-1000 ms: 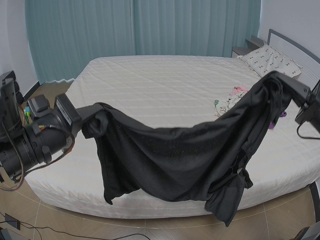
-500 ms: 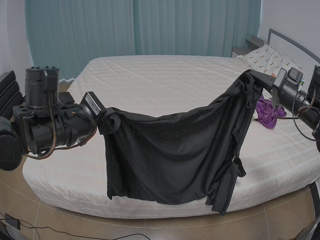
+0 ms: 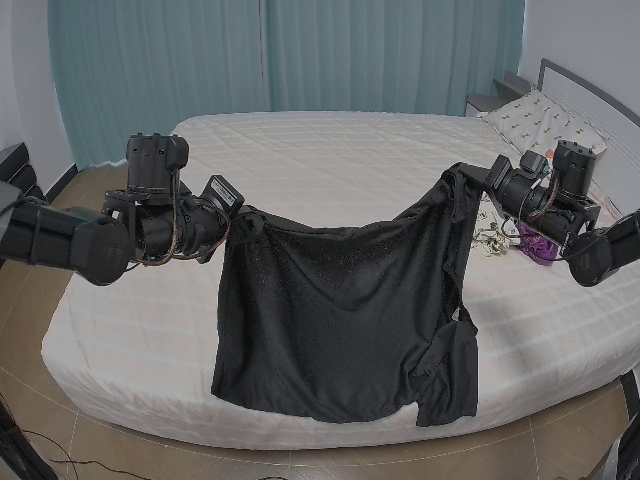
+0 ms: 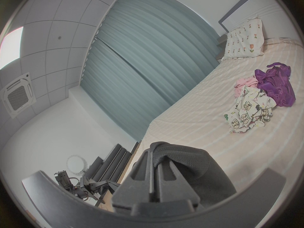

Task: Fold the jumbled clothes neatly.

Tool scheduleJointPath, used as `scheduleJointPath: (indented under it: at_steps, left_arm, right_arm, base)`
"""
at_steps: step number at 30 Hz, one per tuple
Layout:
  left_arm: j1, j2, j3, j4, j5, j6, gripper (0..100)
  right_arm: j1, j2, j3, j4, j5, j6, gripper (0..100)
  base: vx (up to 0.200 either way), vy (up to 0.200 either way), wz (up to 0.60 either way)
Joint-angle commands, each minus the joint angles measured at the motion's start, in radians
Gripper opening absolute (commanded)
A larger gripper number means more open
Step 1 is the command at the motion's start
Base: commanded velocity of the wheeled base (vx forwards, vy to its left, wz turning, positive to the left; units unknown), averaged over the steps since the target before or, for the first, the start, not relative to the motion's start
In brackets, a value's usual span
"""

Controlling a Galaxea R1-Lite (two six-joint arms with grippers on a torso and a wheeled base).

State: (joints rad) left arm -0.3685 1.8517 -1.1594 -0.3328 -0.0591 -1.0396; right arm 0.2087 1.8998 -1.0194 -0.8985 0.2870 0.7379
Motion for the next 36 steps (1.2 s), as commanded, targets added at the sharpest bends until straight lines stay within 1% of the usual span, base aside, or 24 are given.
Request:
scheduleJointPath:
  at_steps: [1, 5, 10, 14, 16, 23, 24, 25, 29, 32, 33, 34, 36]
  left_arm:
    - [0.028, 0.144, -0.091, 0.008, -0.007, 0.000, 0]
    - [0.036, 0.198, -0.126, 0.006, -0.007, 0.000, 0]
    - [0.056, 0.285, -0.177, 0.008, -0.010, 0.003, 0]
    - [0.057, 0.362, -0.215, 0.009, -0.004, 0.001, 0]
    - [0.057, 0.373, -0.218, 0.008, -0.002, 0.001, 0]
    - [0.068, 0.443, -0.243, 0.009, -0.005, 0.000, 0]
    - [0.074, 0.451, -0.246, 0.008, -0.007, 0.000, 0]
    - [0.077, 0.462, -0.249, 0.008, -0.007, -0.002, 100]
    - [0.082, 0.509, -0.273, 0.008, 0.013, -0.004, 100]
    - [0.092, 0.529, -0.281, 0.000, 0.041, -0.007, 100]
    - [0.102, 0.538, -0.293, 0.000, 0.058, -0.008, 100]
    - [0.109, 0.546, -0.301, 0.000, 0.070, -0.008, 100]
    - [0.120, 0.551, -0.303, -0.002, 0.082, -0.008, 100]
  right_arm:
    - [-0.002, 0.136, -0.073, -0.003, -0.043, -0.002, 0]
    - [-0.008, 0.185, -0.116, -0.003, -0.062, -0.002, 0]
    - [-0.005, 0.292, -0.206, 0.010, -0.109, -0.002, 0]
    - [-0.005, 0.383, -0.263, 0.009, -0.164, -0.002, 0]
    - [-0.005, 0.403, -0.271, 0.004, -0.175, -0.002, 0]
    - [0.001, 0.499, -0.331, -0.002, -0.250, 0.002, 0]
    - [0.003, 0.507, -0.332, -0.002, -0.250, 0.003, 100]
    - [0.003, 0.516, -0.331, -0.002, -0.250, 0.008, 100]
    - [0.008, 0.571, -0.344, -0.002, -0.267, 0.008, 100]
    - [0.001, 0.617, -0.415, 0.010, -0.350, 0.008, 100]
    - [-0.002, 0.653, -0.458, 0.012, -0.407, 0.006, 100]
    - [-0.003, 0.670, -0.470, 0.015, -0.434, 0.003, 100]
    - [-0.006, 0.677, -0.462, 0.033, -0.453, -0.002, 100]
  base:
    - [0.200, 0.000, 0.00]
    - [0.200, 0.000, 0.00]
    - [0.200, 0.000, 0.00]
    - [0.200, 0.000, 0.00]
    - [0.000, 0.000, 0.00]
    - [0.000, 0.000, 0.00]
    - [0.000, 0.000, 0.00]
    - [0.000, 0.000, 0.00]
    - [0.000, 0.000, 0.00]
    - [0.000, 0.000, 0.00]
    - [0.000, 0.000, 0.00]
    - [0.000, 0.000, 0.00]
    - [0.000, 0.000, 0.00]
